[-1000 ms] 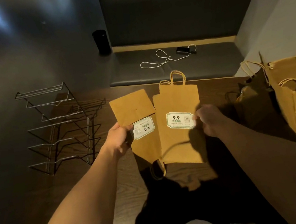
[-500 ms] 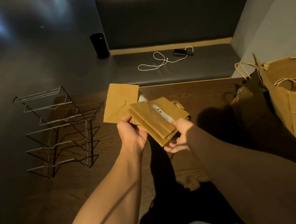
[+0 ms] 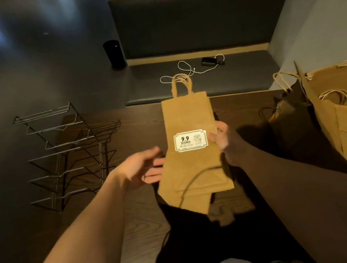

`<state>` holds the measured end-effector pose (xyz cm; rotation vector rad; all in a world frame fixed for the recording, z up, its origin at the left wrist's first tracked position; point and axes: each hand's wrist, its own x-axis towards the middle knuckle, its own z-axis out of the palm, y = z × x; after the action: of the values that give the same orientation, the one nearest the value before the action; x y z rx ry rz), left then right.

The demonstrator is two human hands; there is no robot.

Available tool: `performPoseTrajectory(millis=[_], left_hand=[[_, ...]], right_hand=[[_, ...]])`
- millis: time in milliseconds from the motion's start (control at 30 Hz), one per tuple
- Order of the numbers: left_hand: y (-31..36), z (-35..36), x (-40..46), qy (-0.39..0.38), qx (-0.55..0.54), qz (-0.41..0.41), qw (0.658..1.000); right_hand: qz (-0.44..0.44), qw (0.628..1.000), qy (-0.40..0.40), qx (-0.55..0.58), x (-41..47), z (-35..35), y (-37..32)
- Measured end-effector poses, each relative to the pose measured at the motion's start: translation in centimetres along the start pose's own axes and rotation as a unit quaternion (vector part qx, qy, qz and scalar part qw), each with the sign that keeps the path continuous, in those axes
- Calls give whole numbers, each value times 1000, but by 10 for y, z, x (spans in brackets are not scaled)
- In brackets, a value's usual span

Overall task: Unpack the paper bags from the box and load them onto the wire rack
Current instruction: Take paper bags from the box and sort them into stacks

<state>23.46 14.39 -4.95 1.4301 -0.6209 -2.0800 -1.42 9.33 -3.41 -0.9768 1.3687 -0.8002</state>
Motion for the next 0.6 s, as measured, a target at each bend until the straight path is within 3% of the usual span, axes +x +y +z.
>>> performPoseTrajectory(millis=[33, 67, 133, 233, 333, 600], left_hand=[[-2, 5, 4, -41, 41, -16, 998], [-4, 11, 8, -33, 66, -14, 997], [-10, 18, 19, 32, 76, 27, 996], [-11, 35, 24, 110, 12, 87, 990], [-15, 44, 31, 100, -25, 99, 990], [-11, 51, 39, 152, 113, 219, 957]], right_hand=[[-5, 1000, 0, 13, 0, 3, -1], [-6, 1000, 10, 27, -1, 6, -2], [12, 998, 39, 42, -4, 10, -4], [37, 998, 41, 20, -6, 9, 2], [47, 999, 23, 13, -8, 10, 11], [-7, 998, 60, 18, -2, 13, 15]])
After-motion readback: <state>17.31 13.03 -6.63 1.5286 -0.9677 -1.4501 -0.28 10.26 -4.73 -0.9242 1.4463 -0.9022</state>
